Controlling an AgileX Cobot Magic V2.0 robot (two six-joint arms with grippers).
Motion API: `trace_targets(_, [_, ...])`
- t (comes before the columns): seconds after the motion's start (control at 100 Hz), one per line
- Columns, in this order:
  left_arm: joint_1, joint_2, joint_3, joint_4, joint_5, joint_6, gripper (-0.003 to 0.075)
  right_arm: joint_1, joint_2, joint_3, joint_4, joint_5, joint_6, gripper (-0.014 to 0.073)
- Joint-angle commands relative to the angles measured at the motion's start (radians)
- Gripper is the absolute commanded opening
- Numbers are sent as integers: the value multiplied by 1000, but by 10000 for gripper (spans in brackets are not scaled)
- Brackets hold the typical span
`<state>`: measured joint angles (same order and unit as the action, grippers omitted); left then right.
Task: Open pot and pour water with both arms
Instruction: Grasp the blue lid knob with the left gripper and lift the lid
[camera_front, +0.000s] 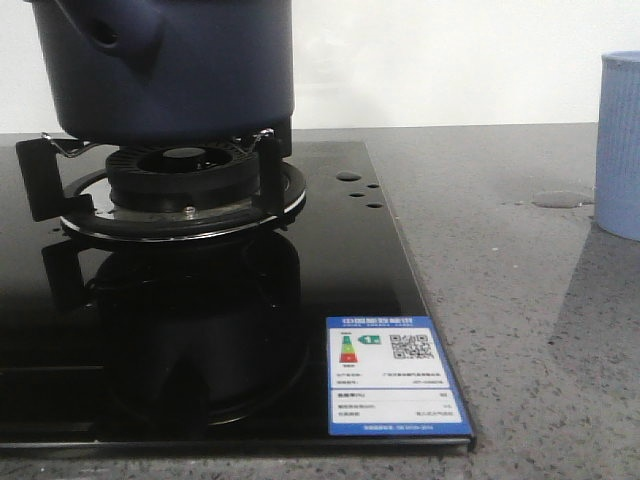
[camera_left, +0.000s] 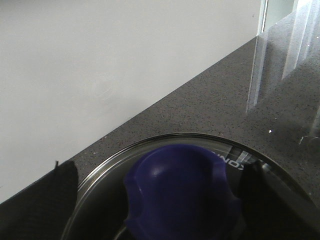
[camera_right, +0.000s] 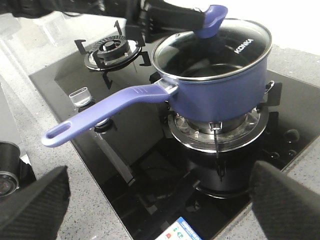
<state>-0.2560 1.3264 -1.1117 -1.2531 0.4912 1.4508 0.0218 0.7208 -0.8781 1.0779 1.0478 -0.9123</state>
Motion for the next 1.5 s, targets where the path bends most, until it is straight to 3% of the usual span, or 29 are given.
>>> trace_targets(0.0, [-6,-24,-36,-47,-39,0,586,2,5,-33,39,-39,-14,654])
trace_targets(0.12, [-6,-22,-36,-47,-48,0,600,2,5,-33,27,-54,-14,654])
trace_targets(0.27, [-6,6,-36,-75,-62,0,684,2,5,-33,26,-73,-14,654])
trace_targets(0.67, [-6,91,-36,-121,-49,0,680,2,5,-33,26,-84,-14,654])
trace_targets(0.99, [-6,135,-36,-135,48,8,680,2,5,-33,26,-84,-14,654])
trace_targets(1.21, [-6,135,-36,-135,108,112,680,2,5,-33,26,-84,-14,654])
trace_targets(1.49, [-6,135,-36,-127,99,120,572,2,5,-33,26,-70,-13,654])
